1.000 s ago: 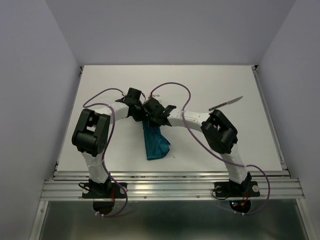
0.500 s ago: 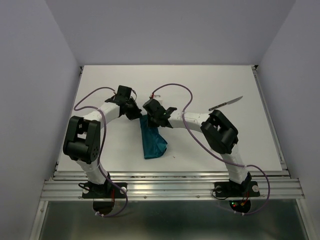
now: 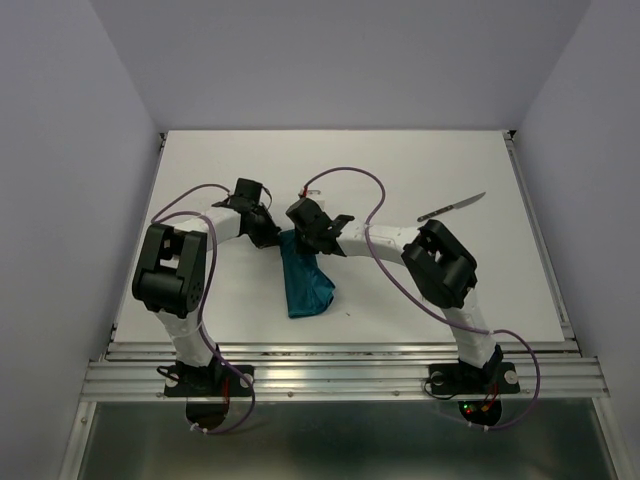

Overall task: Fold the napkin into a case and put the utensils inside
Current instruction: Fold the 2/3-rectangle-folded napkin at the center of the board.

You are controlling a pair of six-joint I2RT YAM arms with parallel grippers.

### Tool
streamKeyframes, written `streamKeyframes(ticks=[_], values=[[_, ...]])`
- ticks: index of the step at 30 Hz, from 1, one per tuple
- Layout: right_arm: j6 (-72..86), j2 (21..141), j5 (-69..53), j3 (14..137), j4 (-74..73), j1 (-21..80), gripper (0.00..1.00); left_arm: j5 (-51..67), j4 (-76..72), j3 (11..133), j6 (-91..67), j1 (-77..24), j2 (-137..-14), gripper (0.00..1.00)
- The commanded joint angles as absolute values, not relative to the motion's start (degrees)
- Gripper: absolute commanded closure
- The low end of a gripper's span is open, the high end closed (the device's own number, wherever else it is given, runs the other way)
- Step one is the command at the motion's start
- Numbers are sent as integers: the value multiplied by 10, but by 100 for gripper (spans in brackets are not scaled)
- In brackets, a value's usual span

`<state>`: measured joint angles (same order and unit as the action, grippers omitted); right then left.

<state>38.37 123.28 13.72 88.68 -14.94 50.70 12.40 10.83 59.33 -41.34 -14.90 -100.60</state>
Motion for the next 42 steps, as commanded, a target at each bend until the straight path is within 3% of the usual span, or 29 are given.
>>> streamKeyframes(ticks=[1,42], values=[[364,1223,147,887,-190,508,99,132,94,583,-403,-150,-1013,100],[359,1274,112,997,-212,508,99,142,84,584,-408,-159,-1026,100]])
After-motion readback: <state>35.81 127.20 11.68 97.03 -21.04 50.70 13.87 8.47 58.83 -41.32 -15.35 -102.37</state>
